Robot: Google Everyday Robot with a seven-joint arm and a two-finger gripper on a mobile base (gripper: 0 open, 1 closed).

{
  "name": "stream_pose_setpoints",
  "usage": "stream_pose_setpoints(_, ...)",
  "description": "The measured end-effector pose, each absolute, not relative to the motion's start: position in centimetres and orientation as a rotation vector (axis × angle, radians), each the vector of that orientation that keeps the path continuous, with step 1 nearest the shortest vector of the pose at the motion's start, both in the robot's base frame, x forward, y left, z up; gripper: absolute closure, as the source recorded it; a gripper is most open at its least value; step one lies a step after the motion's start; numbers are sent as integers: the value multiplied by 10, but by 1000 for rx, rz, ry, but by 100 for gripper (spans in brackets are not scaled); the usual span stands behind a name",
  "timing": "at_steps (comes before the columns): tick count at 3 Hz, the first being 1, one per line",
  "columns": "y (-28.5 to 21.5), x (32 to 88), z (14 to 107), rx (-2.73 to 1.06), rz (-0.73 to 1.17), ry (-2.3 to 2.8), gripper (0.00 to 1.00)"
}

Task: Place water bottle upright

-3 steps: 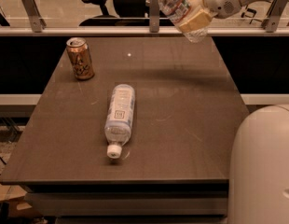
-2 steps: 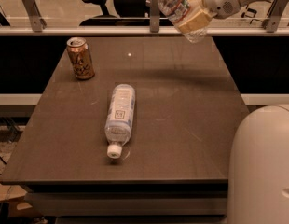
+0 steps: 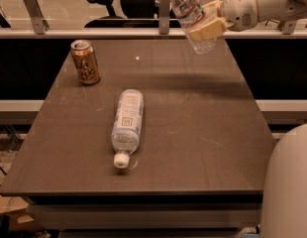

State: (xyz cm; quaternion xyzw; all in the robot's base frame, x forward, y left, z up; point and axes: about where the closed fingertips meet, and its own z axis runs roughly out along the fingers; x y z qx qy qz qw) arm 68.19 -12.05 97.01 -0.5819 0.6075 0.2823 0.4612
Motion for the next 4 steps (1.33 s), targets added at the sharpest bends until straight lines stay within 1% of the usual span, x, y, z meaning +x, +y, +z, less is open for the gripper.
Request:
stream_pose_setpoints(2, -122, 675, 953, -1278, 801, 1455, 100)
stream_pose_setpoints(3, -128, 687, 937, -1216, 836, 1430, 100)
stream_pose_setpoints(4, -136, 702, 924, -1184, 832, 1410, 100)
